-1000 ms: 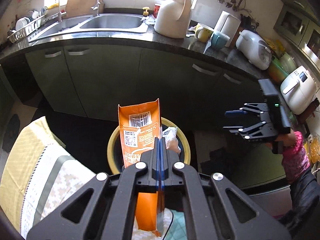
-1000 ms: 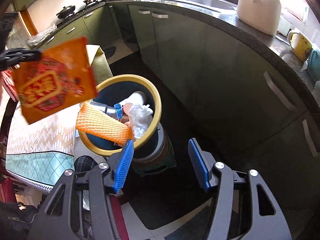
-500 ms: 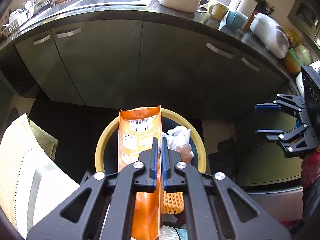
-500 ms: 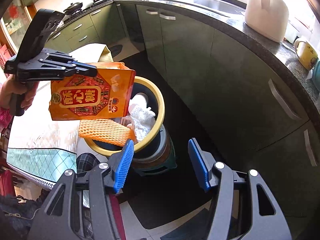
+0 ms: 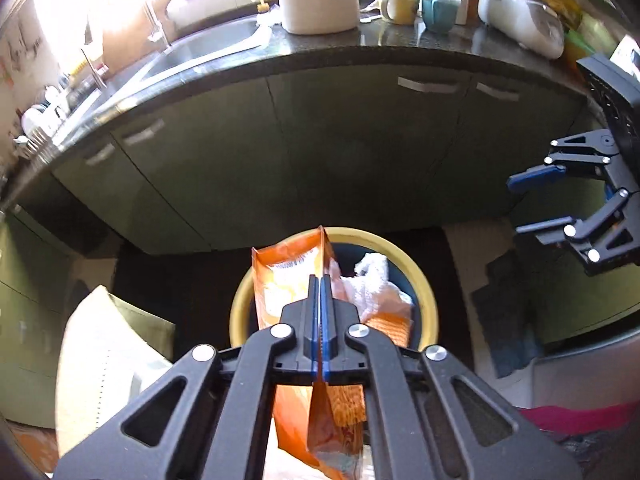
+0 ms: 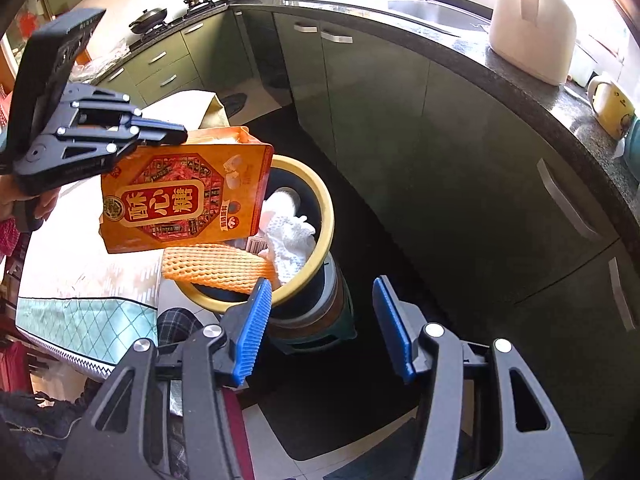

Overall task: Collect trash
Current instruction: 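Lower the orange snack bag into the bin and open the left gripper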

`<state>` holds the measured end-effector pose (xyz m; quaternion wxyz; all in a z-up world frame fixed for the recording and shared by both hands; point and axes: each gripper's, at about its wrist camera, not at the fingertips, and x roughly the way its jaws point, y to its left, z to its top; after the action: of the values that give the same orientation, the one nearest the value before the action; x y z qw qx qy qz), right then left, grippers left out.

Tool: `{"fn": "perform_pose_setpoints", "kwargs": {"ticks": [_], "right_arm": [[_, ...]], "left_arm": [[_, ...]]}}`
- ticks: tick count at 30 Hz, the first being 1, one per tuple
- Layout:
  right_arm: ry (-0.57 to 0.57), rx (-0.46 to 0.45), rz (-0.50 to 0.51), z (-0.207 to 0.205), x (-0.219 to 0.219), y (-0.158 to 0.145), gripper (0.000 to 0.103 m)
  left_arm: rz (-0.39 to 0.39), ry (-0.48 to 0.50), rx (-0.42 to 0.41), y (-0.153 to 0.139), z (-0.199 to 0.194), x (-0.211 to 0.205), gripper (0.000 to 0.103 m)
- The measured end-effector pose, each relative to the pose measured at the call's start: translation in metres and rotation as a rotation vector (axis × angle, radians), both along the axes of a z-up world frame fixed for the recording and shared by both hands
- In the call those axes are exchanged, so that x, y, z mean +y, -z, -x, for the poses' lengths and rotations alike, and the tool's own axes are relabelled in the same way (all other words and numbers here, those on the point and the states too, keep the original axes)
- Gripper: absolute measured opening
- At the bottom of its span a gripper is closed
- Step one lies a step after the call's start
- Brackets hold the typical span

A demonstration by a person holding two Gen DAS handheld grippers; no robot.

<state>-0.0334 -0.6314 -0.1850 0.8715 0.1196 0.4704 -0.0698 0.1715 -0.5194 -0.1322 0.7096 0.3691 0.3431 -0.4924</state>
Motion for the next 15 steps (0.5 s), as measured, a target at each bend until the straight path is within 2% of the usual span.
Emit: {"fn": "perform_pose_setpoints", "kwargs": {"ticks": [2, 4, 7, 11, 15], "right_arm": [[-0.004, -0.004, 0.000, 0.001, 0.001, -0.002, 0.054], [-0.008, -0.003, 0.001, 0.001, 0.002, -0.002, 0.054], [-0.019, -0.003, -0.012, 0.000, 0.003, 0.000, 0.054], [-0.033, -0.005, -0.019, -0.002, 0.004, 0.002, 0.054], [-0.035, 0.000, -0.021, -0.003, 0.002, 0.005, 0.054]], "left_arm": [[0.015, 0.006, -0.043, -0.009, 0.003, -0.001, 0.001], [-0.003, 0.001, -0.033, -0.008, 0.001, -0.003, 0.001], [-0.054, -0.025, 0.033, 0.004, -0.010, -0.004, 0.001], [-0.009, -0.060, 0.103, 0.003, -0.026, 0.005, 0.001], [0.006, -0.054, 0.149, 0.001, -0.031, 0.011, 0.001]]}}
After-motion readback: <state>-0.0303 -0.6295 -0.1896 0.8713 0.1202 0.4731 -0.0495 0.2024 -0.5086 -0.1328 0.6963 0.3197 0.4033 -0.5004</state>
